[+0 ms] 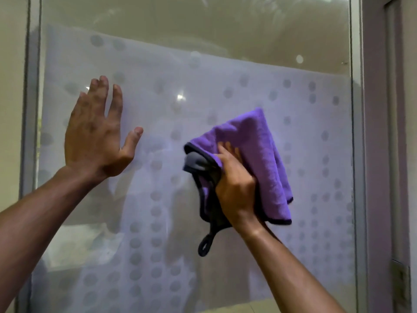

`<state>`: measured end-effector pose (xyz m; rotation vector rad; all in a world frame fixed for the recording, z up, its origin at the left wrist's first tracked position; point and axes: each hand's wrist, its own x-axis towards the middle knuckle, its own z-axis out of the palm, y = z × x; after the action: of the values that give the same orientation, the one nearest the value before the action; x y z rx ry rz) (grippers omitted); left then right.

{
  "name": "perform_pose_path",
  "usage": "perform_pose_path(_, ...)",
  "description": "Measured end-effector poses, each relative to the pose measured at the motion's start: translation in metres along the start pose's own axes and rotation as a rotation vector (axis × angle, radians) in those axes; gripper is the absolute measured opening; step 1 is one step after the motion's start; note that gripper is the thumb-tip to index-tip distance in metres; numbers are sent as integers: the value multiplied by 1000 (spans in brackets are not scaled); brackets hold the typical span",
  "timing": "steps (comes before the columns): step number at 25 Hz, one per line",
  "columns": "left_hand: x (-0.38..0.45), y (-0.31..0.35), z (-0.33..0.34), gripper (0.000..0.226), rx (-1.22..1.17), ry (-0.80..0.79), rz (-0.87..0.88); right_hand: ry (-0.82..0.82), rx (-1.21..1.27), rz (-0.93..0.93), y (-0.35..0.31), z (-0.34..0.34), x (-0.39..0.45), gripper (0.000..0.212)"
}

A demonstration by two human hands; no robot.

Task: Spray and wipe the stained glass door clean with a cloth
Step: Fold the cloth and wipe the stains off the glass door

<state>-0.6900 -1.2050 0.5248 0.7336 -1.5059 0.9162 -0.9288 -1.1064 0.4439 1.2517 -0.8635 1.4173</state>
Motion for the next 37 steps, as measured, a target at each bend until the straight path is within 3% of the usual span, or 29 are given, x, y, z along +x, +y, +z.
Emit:
perform_pose_path(4, -1, 0, -1, 83, -1, -14, -6, 130, -198, 202, 30, -17, 28, 45)
perform_pose_path(9, -1, 4, -4, 83, -10, -7, -9, 212, -207, 412, 26, -1, 86, 45)
perform_pose_path(18, -3, 4, -6, 80, 13, -66, -2, 5, -153, 144, -31, 50, 121, 46)
perform_pose_path(22, -1, 2, -5, 79, 11, -64, -2, 29, -9, -69, -59, 53, 89, 39)
perform_pose_path(26, -2, 4, -6, 79, -3, -52, -2, -10, 99, -41, -65, 42, 29, 25)
perform_pose_path(29, -1, 5, -5, 77, -7, -35, 2, 7, 111, -25, -66, 45, 30, 18)
perform_pose_path(37, -1, -1, 0, 77, -15, -16, 12, 63, -25, 10, -46, 49, 106, 41)
